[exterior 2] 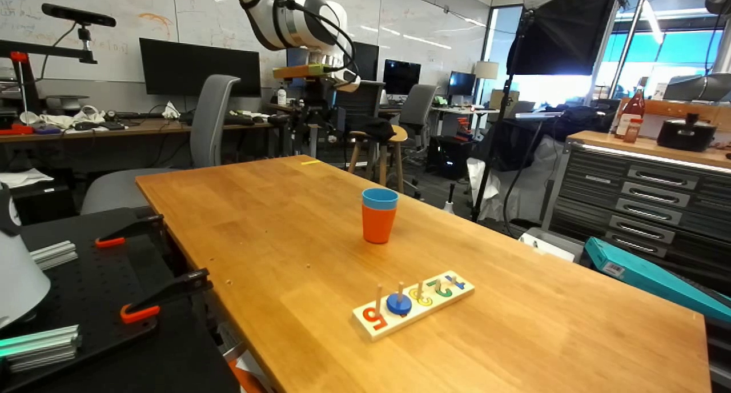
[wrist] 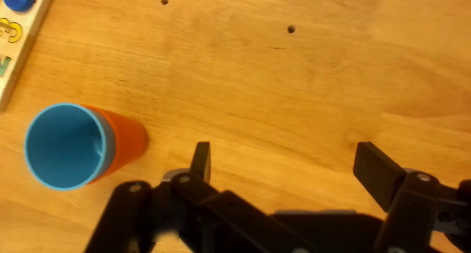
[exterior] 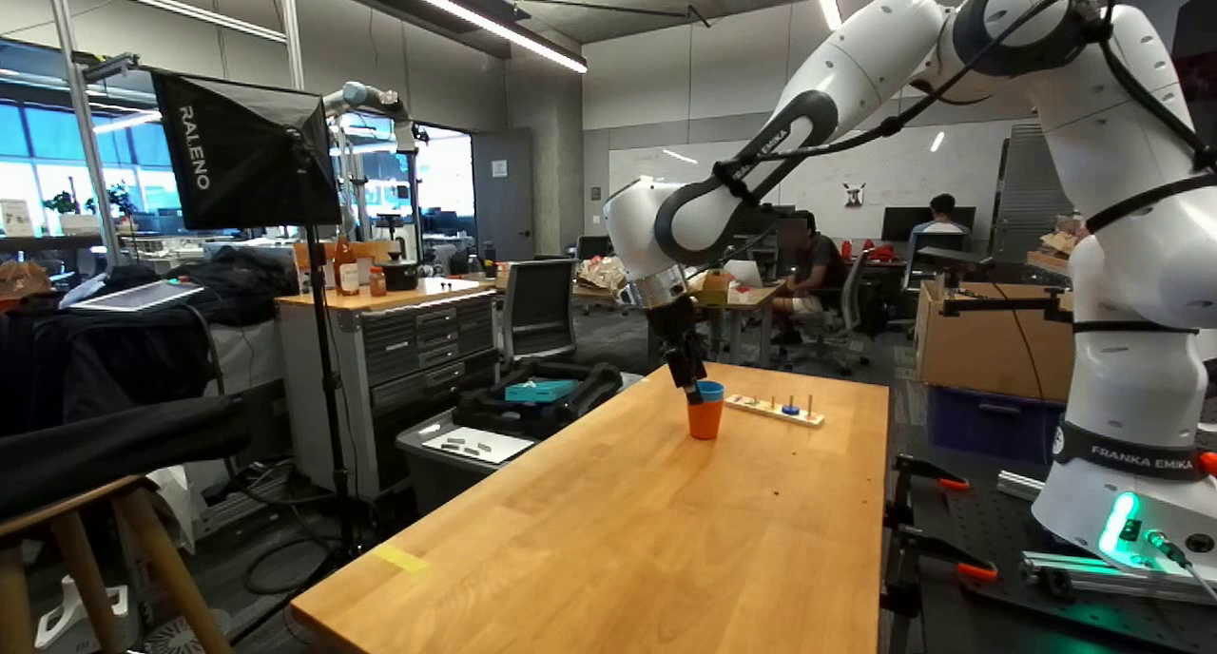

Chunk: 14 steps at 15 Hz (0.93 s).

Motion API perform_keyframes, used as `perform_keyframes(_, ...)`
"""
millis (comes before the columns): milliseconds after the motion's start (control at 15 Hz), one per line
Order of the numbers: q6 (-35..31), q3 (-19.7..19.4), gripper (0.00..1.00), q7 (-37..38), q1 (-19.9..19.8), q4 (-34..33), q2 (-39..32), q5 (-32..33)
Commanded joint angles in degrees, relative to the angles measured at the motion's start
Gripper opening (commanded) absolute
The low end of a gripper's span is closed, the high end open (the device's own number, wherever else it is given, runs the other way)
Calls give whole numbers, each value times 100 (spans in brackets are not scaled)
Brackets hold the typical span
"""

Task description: Place the blue cup inside the orange cup

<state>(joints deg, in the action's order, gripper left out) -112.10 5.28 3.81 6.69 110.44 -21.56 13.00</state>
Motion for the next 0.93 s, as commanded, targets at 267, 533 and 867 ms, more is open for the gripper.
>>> perform_keyframes(267, 11, 414, 100, -317, 314, 921, 1278, -241)
perform_keyframes(533, -553, 312, 100, 510, 399, 933, 1395, 486)
perform_keyframes(867, -904, 215, 100, 1077, 371, 849, 1385, 771)
